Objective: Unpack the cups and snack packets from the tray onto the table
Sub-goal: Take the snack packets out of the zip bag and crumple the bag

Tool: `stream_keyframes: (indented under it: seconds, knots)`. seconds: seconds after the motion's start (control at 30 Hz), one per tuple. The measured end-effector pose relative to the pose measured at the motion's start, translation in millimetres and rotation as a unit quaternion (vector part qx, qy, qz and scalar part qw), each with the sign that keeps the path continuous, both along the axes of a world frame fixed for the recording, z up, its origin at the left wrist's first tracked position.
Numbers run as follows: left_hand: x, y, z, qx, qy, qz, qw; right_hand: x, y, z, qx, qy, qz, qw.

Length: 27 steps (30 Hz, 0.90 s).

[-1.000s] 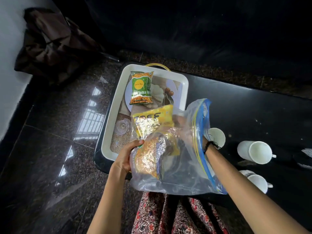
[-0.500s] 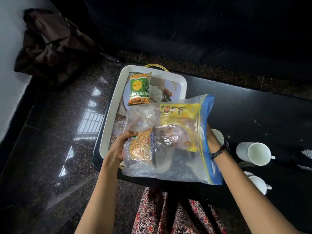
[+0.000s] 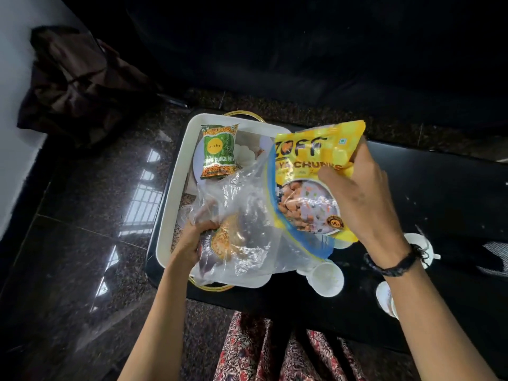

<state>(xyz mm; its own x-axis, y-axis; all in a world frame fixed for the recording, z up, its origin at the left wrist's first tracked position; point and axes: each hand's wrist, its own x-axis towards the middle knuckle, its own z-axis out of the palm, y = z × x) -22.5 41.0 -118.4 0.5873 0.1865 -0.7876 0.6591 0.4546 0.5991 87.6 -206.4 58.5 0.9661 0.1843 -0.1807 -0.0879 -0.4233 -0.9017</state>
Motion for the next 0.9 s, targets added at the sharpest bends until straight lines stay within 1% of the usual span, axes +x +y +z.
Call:
stream_keyframes:
  seconds: [0.1, 0.17, 0.23, 0.3, 0.4, 0.43, 0.53, 0.6, 0.67, 0.73, 0.83, 0.9]
  knots:
    - [1.5, -4.7, 0.9, -0.006, -0.007, 0.039, 0.999, 2.8, 15.3, -0.5, 0.088, 0.068, -0.002, 0.994]
    - [2.4, -8.1, -1.1, 0.015, -0.014, 0.056, 0.998, 4.9, 27.2, -4.4, 0.162, 0.137, -0.013, 0.977]
    - [3.1, -12.0, -5.2, 0.057, 0.011, 0.062, 0.996, 6.3, 37.8, -8.6, 0.215, 0.198, -0.026, 0.956]
    - [3.4, -12.4, -6.8, 0.092, 0.033, 0.057, 0.994, 9.6, 44.9, -13.6, 0.245, 0.247, -0.05, 0.936]
    - [4.8, -7.5, -2.5, 0.067, -0.01, 0.011, 0.998, 19.3, 55.0, -21.9, 0.308, 0.302, -0.08, 0.899]
    - [5.1, -6.2, -0.1, 0.058, -0.015, -0.002, 0.998, 22.9, 58.9, -26.7, 0.305, 0.306, -0.095, 0.897]
    - [4.3, -2.1, 7.6, 0.017, -0.008, -0.029, 0.999, 32.5, 70.8, -47.5, 0.249, 0.294, -0.144, 0.912]
    - [2.9, 0.7, 11.6, -0.011, -0.012, -0.085, 0.996, 39.8, 76.2, -65.6, 0.205, 0.286, -0.163, 0.922]
    - [-0.2, 4.3, 14.1, 0.001, -0.018, -0.154, 0.988, 48.9, 78.8, -85.1, 0.146, 0.274, -0.183, 0.933]
    - [-2.4, 7.2, 16.8, 0.016, -0.014, -0.196, 0.98, 57.4, 79.6, -104.2, 0.106, 0.266, -0.201, 0.937]
    - [-4.2, 9.0, 20.5, 0.019, -0.003, -0.231, 0.973, 66.2, 81.0, -128.5, 0.073, 0.252, -0.193, 0.945]
    - [-5.4, 12.1, 19.8, -0.004, -0.01, -0.25, 0.968, 70.4, 84.5, -140.4, 0.071, 0.246, -0.169, 0.952]
